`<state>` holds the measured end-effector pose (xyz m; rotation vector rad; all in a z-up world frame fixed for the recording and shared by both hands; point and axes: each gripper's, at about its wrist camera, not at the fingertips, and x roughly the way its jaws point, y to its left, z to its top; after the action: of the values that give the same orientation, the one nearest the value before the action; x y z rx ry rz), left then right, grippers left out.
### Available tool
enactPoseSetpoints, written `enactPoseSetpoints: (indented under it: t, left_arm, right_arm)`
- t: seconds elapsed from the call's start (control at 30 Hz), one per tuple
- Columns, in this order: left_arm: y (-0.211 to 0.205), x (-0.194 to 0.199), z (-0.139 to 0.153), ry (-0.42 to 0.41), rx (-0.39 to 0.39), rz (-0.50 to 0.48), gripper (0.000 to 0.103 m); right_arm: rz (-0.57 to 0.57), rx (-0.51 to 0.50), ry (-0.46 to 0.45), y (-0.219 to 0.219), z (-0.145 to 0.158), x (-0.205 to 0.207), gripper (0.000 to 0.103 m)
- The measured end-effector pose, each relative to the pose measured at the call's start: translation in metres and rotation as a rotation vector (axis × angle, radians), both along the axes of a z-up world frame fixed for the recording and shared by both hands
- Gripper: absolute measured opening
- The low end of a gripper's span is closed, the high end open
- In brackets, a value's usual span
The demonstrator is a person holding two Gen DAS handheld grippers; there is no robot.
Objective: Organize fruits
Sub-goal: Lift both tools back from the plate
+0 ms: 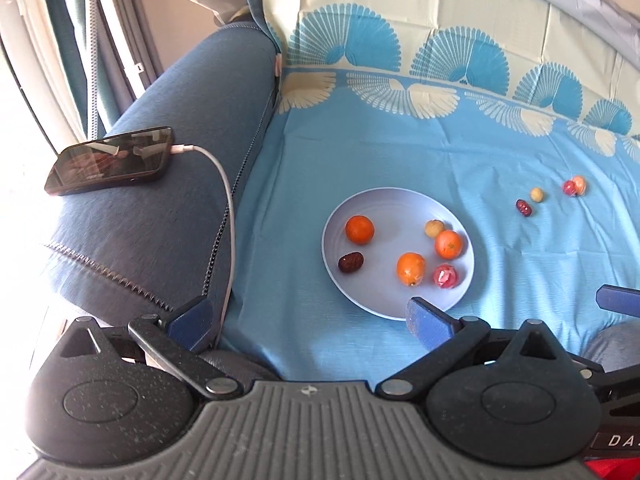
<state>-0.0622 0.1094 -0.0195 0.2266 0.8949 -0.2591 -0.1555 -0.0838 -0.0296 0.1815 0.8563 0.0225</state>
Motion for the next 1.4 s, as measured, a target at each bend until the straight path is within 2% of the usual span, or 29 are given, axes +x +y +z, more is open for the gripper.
enactPoseSetpoints:
  t: [0.2,0.4,0.6,0.9,1.4]
  left_arm:
    - [0.006,-0.033,0.017,-0.043,-0.023,-0.006,0.103]
    - [0.011,-0.051,0.032,-0.075,-0.058,0.002,0.103]
    - [0.012,-0.067,0.042,-0.106,-0.055,-0.003,0.103]
    - [0.012,-0.074,0.044,-0.112,-0.039,-0.012,0.103]
    - [0.014,-0.069,0.04,-0.096,-0.034,-0.014,0.103]
  right_arm:
    - [0.002,-0.041,-0.084,0.007,0.024,-0.031,0.098]
    - [-0.006,-0.055,-0.139,0.007,0.037,-0.054,0.098]
    - [-0.018,-0.06,-0.175,0.006,0.044,-0.07,0.098]
    - [-0.028,-0.069,-0.198,0.009,0.049,-0.078,0.099]
    - [-0.02,-0.086,-0.18,0.014,0.047,-0.074,0.099]
